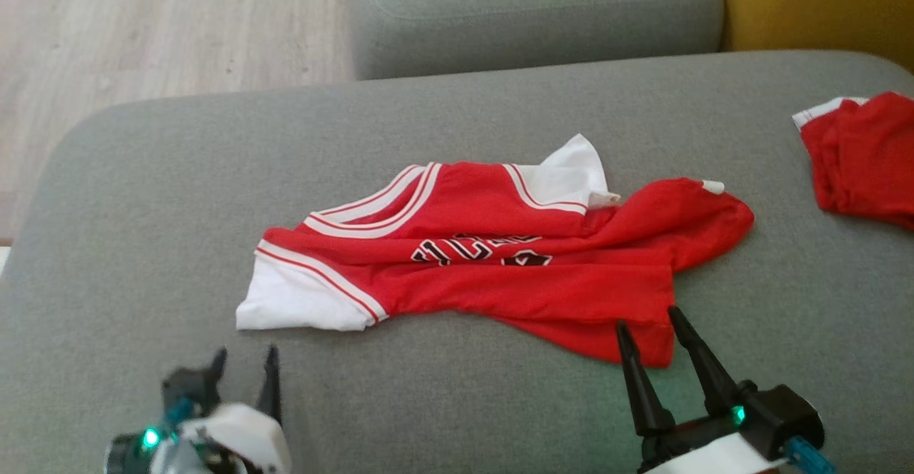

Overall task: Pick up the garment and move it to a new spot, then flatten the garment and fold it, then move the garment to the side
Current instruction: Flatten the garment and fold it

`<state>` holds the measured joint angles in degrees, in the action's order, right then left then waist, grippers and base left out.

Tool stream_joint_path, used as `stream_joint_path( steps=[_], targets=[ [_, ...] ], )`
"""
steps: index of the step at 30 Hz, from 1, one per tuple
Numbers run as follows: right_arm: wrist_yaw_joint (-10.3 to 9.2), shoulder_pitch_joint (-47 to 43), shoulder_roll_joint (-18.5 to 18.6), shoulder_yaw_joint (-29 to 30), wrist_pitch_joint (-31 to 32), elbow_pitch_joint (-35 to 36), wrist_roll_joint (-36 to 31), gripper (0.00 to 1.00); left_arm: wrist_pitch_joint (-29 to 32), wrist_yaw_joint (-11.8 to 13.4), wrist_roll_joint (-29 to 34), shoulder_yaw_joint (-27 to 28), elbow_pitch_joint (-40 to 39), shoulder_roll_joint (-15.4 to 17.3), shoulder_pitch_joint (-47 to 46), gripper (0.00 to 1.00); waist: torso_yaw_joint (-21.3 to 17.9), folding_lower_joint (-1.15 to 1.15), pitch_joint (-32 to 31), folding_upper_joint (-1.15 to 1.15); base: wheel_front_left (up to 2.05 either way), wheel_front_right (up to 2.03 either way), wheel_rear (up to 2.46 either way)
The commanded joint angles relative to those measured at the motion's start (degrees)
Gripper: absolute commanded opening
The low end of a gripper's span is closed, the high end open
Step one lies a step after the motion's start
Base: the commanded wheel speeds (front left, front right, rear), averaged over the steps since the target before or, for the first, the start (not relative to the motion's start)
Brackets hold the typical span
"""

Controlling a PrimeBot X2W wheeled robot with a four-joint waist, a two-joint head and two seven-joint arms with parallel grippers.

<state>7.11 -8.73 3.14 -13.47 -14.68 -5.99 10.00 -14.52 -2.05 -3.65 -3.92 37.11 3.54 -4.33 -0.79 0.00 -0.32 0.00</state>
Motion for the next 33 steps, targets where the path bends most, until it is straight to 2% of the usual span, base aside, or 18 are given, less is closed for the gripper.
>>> stream_joint_path(
  steps=[1,13,18,19,20,24,29,31,33],
  targets=[
    [0.37,3.2,1.1,-1.5,-0.3,2.1,-0.2,1.00,-0.5,0.0,-0.6,2.6,-1.0,0.8,-3.6,1.00,-0.5,0.00,0.6,0.00,0.00,0.00,0.00],
    [0.37,6.0,2.8,-2.5,-0.3,3.1,-0.1,1.00,-0.5,1.5,-4.8,7.7,7.4,-0.1,-12.2,1.00,-2.6,0.00,6.0,0.00,0.00,0.00,0.00],
    [0.37,7.1,2.9,-2.7,-0.3,3.2,-0.1,1.00,-0.5,0.7,-5.0,8.4,9.4,-0.2,-14.2,1.00,-3.1,0.00,7.5,0.00,0.00,0.00,0.00],
    [0.37,7.3,2.9,-2.8,-0.3,3.2,-0.1,1.00,-0.5,0.4,-5.0,8.4,10.3,-0.2,-14.5,0.47,-3.2,0.00,7.6,0.00,0.00,0.00,0.00],
    [0.37,7.3,2.9,-2.8,-0.3,3.1,-0.1,1.00,-0.5,0.1,-4.9,8.3,11.0,-0.2,-14.6,0.00,-3.3,0.00,7.6,0.00,0.00,0.00,0.00],
    [0.37,7.3,2.5,-2.5,-0.3,3.0,-0.1,1.00,-0.5,-1.2,-3.7,7.1,8.6,-0.3,-14.1,0.00,-4.0,0.00,7.1,0.00,0.00,0.00,0.00],
    [0.37,7.0,1.7,-2.1,-0.3,3.1,0.0,1.00,-0.5,-1.6,-0.7,3.1,-3.7,-0.5,-9.7,0.00,-5.1,0.00,6.1,0.00,0.00,0.00,0.00],
    [0.37,6.9,1.6,-2.1,-0.3,3.0,0.1,1.00,-0.5,-1.9,-0.8,1.8,-5.8,-0.6,-8.5,0.00,-5.2,0.00,5.9,0.00,0.00,0.00,0.00],
    [0.37,6.8,1.3,-2.2,-0.3,2.8,0.2,1.00,-0.5,-2.6,-3.1,-2.5,-9.2,-0.6,-6.4,0.00,-5.6,0.00,5.5,0.00,0.00,0.00,0.00]
  ],
)
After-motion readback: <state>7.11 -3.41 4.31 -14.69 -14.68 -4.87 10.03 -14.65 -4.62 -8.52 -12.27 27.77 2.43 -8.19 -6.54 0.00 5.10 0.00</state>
